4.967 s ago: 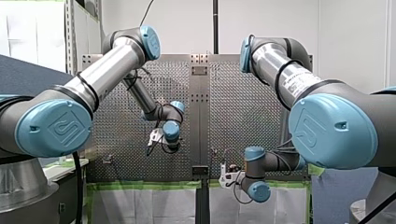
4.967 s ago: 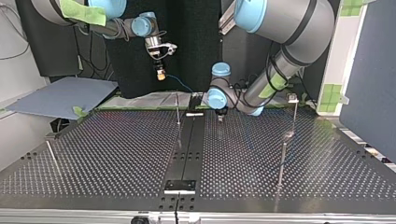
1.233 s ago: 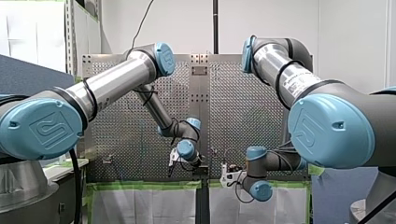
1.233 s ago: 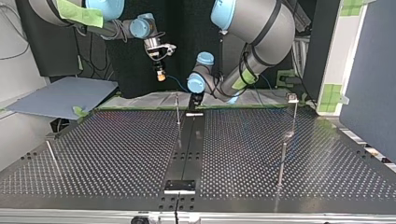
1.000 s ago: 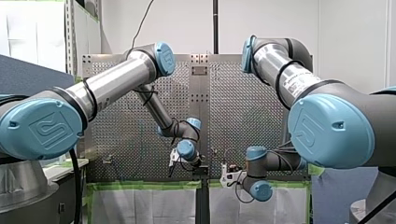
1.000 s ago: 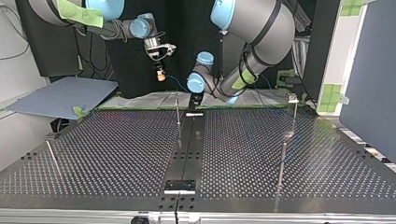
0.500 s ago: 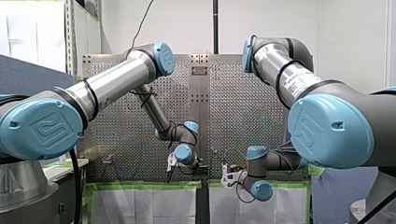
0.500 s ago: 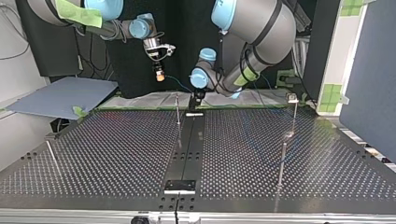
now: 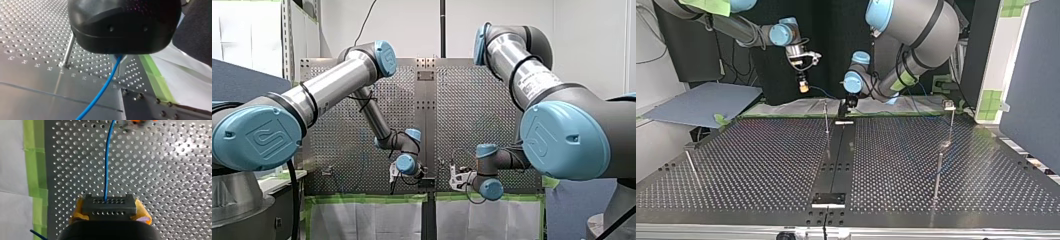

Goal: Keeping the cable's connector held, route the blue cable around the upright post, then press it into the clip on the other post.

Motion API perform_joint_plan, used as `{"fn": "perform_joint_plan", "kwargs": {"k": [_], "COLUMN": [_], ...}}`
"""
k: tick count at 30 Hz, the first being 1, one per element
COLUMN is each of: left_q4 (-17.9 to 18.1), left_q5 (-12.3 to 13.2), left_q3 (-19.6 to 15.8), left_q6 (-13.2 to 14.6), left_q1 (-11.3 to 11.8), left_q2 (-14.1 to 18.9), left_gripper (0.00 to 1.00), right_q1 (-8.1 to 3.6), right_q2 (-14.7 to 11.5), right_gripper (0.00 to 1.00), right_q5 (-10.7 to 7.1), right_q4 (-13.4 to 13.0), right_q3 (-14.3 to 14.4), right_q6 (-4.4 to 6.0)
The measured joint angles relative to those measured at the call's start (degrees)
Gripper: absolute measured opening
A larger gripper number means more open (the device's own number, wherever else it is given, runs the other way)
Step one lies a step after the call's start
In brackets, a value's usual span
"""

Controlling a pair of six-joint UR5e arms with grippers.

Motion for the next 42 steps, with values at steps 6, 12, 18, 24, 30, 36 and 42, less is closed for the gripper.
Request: {"fn": "perform_joint_plan", "kwargs": {"k": [6, 12, 18, 24, 30, 36, 42], "left_q4": [0.83, 0.92, 0.78, 0.94, 2.95, 5.60, 6.39], "left_q5": [0.21, 1.69, 1.62, 1.21, 1.37, 3.64, 6.45], "left_q3": [-0.03, -0.02, -0.02, -0.01, -0.01, -0.01, 0.19], "left_q6": [0.11, 2.37, 3.83, 4.24, 4.36, 3.30, 2.76], "left_q1": [0.48, 0.98, 1.27, 1.49, 1.51, 1.05, 0.95], "left_q2": [0.01, 0.02, 0.02, 0.04, 0.10, 0.10, 0.36], "left_gripper": [0.00, 0.00, 0.00, 0.00, 0.00, 0.00, 0.00], "right_q1": [-0.20, -0.65, -1.70, -3.02, -4.10, -4.59, -4.96], "right_q2": [-0.87, -0.88, -0.76, 0.14, 0.92, 0.99, 0.99], "right_gripper": [0.00, 0.00, 0.00, 0.00, 0.00, 0.00, 0.00], "right_q5": [0.53, 0.25, -0.35, -0.98, -1.55, -2.14, -3.11], "right_q4": [1.63, 0.99, -0.65, -1.07, -1.15, -0.57, -0.03], "right_q3": [0.14, 0.12, 0.08, -0.13, -0.43, -1.39, -2.50], "right_q6": [0.12, 1.12, 2.44, 2.58, 2.52, 2.52, 2.75]}}
